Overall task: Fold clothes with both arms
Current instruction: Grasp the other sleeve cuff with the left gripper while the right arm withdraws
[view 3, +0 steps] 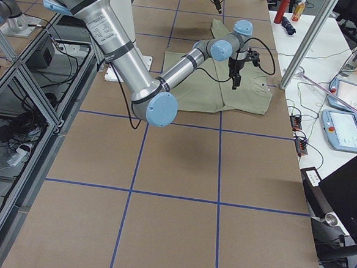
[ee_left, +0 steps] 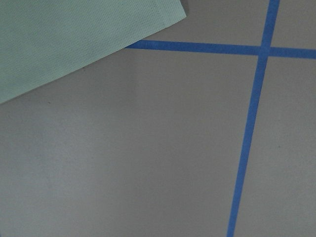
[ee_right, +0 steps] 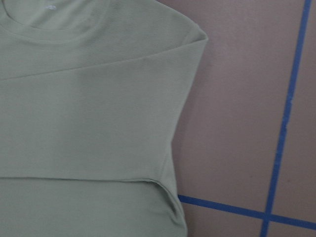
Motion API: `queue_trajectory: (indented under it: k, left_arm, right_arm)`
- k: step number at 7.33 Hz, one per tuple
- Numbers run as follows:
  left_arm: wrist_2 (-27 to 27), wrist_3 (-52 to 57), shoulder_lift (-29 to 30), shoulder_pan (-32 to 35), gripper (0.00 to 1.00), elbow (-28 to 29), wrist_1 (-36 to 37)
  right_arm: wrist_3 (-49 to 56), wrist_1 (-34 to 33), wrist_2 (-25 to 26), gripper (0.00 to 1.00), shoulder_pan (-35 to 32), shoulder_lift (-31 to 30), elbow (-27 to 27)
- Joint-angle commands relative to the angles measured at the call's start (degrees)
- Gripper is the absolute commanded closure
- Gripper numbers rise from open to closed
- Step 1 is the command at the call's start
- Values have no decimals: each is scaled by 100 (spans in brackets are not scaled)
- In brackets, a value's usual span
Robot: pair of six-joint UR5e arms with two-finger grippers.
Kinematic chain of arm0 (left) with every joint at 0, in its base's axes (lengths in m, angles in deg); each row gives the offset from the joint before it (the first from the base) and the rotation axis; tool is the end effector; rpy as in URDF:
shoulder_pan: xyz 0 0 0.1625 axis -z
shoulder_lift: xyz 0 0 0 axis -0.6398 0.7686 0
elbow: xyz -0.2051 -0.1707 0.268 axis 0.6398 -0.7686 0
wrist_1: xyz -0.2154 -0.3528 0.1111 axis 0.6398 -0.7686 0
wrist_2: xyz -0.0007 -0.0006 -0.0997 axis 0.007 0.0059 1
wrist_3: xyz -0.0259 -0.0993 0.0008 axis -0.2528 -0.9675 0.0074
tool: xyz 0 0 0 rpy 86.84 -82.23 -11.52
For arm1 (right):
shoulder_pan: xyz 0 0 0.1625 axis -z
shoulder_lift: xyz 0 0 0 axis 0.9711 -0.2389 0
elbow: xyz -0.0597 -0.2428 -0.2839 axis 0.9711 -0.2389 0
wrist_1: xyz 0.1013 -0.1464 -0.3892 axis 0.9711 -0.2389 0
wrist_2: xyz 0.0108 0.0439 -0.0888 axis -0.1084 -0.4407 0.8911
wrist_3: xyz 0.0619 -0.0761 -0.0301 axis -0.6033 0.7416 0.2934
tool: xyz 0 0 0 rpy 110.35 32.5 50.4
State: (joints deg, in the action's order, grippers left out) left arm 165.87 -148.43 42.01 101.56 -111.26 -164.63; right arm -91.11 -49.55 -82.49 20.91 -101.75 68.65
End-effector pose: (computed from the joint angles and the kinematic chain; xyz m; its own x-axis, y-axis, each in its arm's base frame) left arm 0.1606 -0.5018 0.6058 0.5685 -0.2555 -0.7820 0.5023 0.8606 0.0840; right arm -0.3174 -0.5944 0.2185 0.6944 -0.1972 0.6920 0.0805 0.9770 0.1975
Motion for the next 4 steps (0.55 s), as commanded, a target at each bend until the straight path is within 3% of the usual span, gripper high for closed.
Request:
queue_trajectory:
  k: [1, 4]
  left_arm:
    - [-396, -539, 67, -526, 0, 113, -11]
    - [-474, -505, 67, -562, 2, 219, -11]
  right_arm:
    - [474, -54, -169, 0, -273, -392, 211]
    - [474, -54, -169, 0, -300, -418, 219]
